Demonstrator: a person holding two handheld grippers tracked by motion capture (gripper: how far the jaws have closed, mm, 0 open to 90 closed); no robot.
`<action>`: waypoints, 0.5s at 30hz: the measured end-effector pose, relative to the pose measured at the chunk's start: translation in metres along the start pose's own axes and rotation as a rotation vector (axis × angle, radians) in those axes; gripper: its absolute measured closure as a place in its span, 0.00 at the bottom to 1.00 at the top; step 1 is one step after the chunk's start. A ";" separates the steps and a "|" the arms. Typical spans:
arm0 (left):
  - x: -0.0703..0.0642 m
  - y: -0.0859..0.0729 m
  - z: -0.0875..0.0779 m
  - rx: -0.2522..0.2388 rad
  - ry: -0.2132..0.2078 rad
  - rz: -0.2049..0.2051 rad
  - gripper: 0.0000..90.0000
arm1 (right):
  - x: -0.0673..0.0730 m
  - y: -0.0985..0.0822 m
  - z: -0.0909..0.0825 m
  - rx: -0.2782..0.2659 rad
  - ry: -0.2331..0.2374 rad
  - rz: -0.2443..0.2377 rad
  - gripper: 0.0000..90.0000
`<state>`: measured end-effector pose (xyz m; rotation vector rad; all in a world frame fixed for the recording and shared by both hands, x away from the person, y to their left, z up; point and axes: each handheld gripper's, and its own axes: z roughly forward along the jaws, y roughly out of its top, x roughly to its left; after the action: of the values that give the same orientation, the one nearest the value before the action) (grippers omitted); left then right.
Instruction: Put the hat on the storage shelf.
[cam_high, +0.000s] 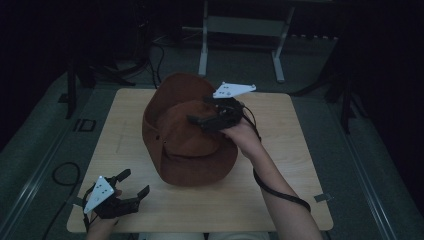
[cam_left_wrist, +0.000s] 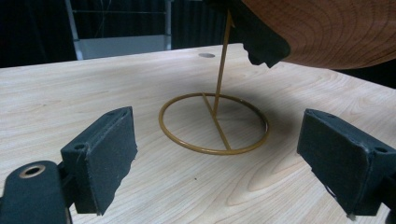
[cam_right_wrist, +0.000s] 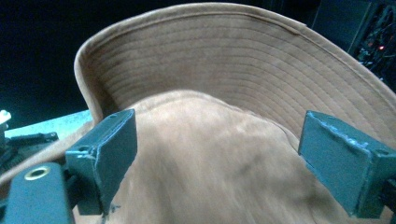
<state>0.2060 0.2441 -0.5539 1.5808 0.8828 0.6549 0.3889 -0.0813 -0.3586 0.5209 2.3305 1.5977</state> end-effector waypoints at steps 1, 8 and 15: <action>0.000 0.000 0.000 0.002 0.002 0.001 0.14 | -0.001 -0.002 -0.003 0.001 -0.008 0.000 0.13; 0.000 -0.002 0.002 0.018 0.006 0.020 0.14 | -0.009 -0.017 -0.023 -0.009 -0.036 0.003 0.14; 0.001 -0.003 0.002 0.022 0.010 0.026 0.14 | -0.018 -0.035 -0.047 0.000 -0.080 0.029 0.15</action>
<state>0.2079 0.2436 -0.5572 1.6121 0.8806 0.6745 0.3808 -0.1406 -0.3745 0.6102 2.2746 1.5594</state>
